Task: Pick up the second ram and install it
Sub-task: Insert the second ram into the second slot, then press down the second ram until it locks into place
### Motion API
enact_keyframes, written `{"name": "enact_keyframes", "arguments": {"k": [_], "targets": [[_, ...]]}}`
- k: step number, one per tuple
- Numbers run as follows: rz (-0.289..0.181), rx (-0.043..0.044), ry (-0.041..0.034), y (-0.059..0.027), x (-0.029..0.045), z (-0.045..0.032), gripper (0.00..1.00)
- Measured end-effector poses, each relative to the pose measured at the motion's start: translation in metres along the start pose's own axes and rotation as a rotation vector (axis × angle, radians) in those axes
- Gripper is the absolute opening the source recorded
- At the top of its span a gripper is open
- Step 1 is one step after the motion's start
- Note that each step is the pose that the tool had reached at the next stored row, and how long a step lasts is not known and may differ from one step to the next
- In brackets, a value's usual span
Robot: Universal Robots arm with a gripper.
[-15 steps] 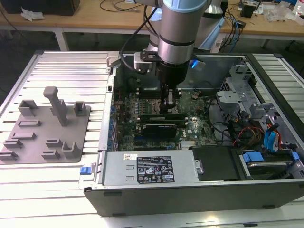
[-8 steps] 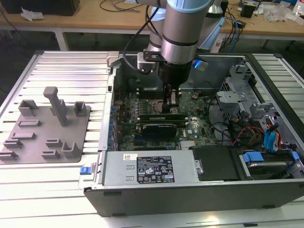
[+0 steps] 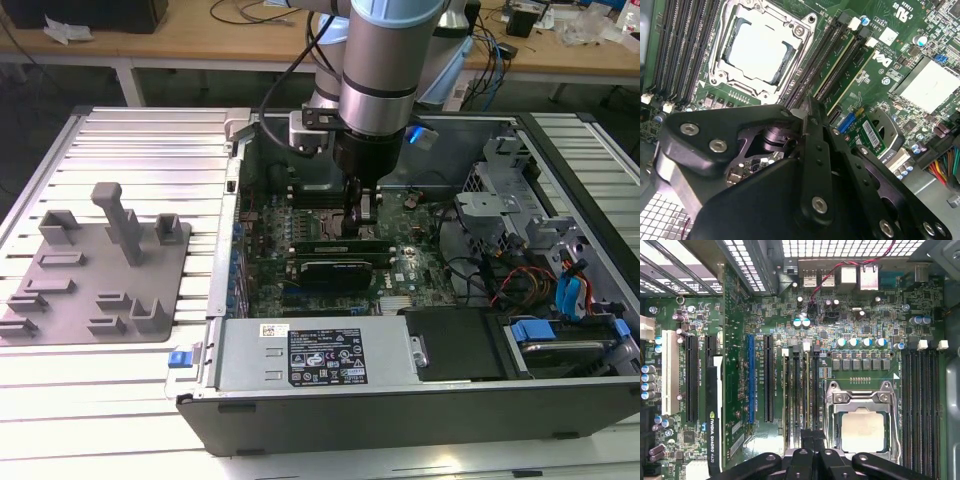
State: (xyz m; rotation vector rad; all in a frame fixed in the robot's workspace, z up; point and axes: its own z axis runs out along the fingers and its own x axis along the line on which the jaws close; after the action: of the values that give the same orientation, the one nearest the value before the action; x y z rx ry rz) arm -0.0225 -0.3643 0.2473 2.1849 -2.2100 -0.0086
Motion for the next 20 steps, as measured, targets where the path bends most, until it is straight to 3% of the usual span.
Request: {"name": "enact_keyframes", "arguments": {"k": [7,11,20], "targets": [[0.0,0.0005,-0.0014,-0.0007,0.0,0.0,0.08],[0.0,-0.0005,-0.0013,-0.0205,-0.0002,-0.0003,0.08],[0.0,-0.0021,-0.0013,-0.0508,-0.0006,0.0006,0.08]]}}
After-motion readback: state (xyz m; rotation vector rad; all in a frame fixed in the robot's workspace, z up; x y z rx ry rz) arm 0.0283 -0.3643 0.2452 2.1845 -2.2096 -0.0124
